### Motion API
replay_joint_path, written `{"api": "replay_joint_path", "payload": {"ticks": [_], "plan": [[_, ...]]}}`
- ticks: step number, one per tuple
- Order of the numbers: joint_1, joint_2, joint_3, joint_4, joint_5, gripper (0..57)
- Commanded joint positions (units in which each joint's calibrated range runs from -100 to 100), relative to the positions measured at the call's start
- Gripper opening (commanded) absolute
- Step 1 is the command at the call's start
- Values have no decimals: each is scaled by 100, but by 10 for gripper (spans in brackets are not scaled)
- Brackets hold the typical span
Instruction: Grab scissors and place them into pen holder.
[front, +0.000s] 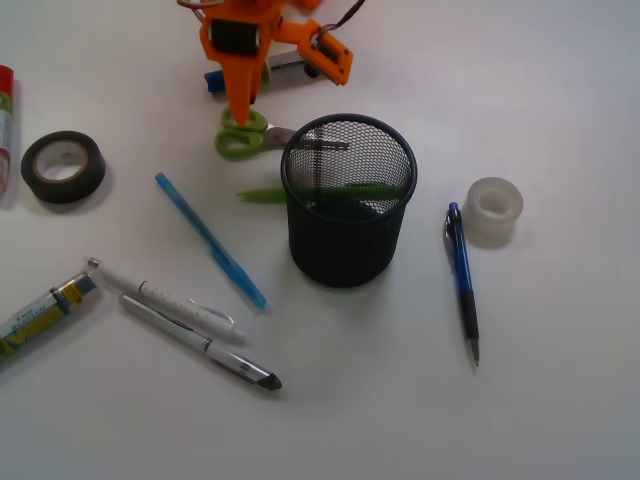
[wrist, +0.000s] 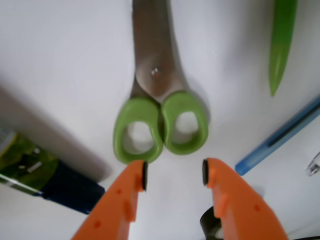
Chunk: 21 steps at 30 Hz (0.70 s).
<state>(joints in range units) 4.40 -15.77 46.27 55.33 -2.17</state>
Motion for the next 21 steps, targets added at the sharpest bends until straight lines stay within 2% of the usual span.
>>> {"api": "replay_joint_path", "payload": {"ticks": [1,21], "plan": [[132,-17,47,-57,-24,130],[5,8,808,-870,-112,131]]}}
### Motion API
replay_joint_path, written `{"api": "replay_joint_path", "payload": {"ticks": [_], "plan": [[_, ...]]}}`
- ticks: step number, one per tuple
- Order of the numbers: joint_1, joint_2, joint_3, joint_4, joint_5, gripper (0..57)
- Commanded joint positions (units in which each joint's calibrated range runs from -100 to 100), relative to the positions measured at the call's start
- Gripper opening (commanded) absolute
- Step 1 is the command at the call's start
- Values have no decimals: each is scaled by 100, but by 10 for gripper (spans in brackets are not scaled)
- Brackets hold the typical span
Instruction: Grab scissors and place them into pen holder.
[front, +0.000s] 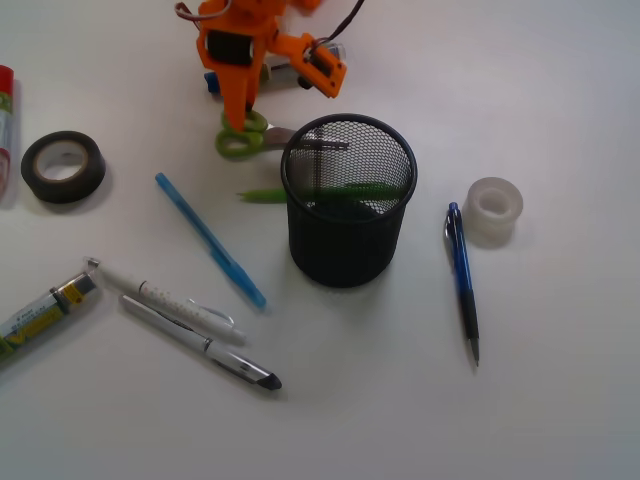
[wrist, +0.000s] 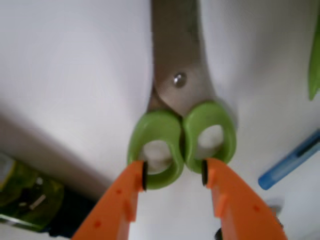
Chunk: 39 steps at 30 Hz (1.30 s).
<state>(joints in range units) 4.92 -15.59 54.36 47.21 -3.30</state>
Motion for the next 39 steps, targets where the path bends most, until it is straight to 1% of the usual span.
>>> {"api": "replay_joint_path", "payload": {"ticks": [1,11,20,24,30,34,39], "plan": [[-47,42,-19,-58,-5,131],[-47,1844,-1695,913,-112,129],[-55,1903,-1767,1027,-112,129],[-242,1657,-1785,1272,-142,131],[-518,382,-1840,1735,-288,133],[-541,-213,-1767,1762,-293,133],[-541,-119,-1767,1744,-523,133]]}}
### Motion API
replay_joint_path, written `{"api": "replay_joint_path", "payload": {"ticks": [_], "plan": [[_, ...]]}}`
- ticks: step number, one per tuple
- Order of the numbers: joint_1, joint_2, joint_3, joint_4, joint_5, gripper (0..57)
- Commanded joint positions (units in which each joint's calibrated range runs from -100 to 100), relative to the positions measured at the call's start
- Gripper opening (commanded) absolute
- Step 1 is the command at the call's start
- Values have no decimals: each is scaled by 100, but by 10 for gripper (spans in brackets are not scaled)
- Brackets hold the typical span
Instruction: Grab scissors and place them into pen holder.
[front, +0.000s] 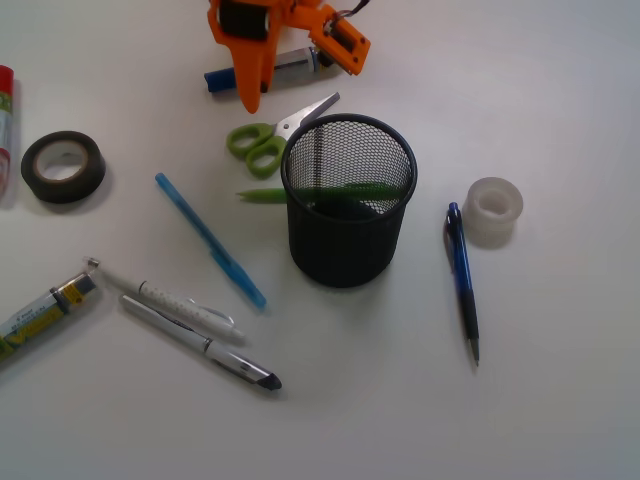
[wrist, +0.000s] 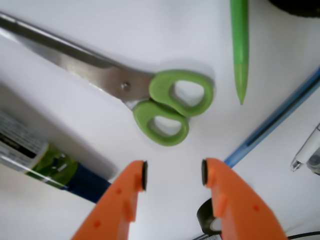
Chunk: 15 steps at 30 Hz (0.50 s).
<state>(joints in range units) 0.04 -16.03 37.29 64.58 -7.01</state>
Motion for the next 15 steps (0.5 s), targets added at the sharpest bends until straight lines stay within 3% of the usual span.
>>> {"api": "replay_joint_path", "payload": {"ticks": [1,7,15], "plan": [[-60,43,-87,-19,-215,133],[15,1522,-432,-132,-405,133],[187,1862,-359,-360,-484,133]]}}
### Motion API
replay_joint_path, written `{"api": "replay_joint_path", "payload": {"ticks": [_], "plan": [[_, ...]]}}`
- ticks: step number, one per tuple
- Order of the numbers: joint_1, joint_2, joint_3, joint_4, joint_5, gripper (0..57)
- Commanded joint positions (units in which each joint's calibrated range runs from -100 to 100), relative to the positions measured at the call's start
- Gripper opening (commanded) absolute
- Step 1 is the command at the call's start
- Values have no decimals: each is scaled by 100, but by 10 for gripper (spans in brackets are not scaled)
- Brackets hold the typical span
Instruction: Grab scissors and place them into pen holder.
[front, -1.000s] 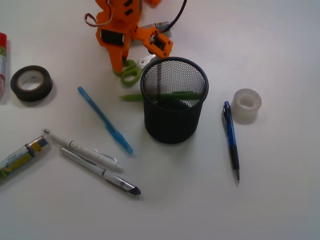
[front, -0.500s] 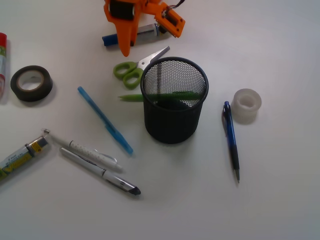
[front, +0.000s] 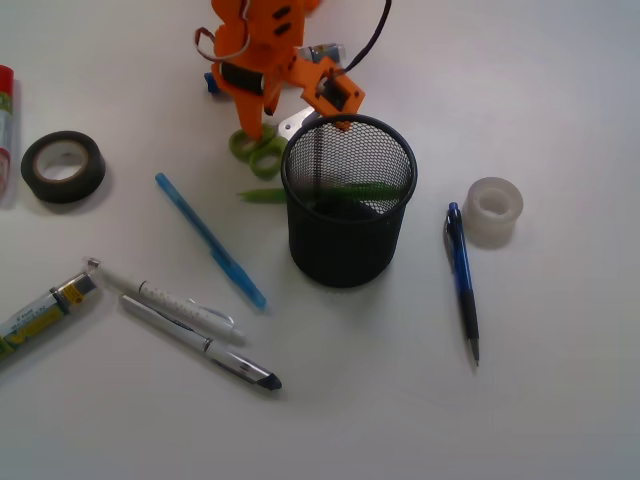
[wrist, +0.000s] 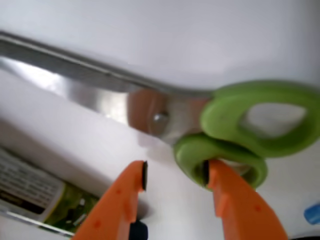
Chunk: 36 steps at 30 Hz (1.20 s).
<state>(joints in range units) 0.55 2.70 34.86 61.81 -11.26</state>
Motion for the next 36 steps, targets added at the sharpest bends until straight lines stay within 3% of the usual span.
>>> {"api": "replay_joint_path", "payload": {"ticks": [1,16,18,20,31,36], "plan": [[195,-11,-107,-66,-88,133],[270,57,345,-495,-264,125],[277,57,364,-495,-269,81],[277,57,373,-486,-313,0],[277,-155,327,-407,-317,3],[240,-1371,56,345,-308,3]]}}
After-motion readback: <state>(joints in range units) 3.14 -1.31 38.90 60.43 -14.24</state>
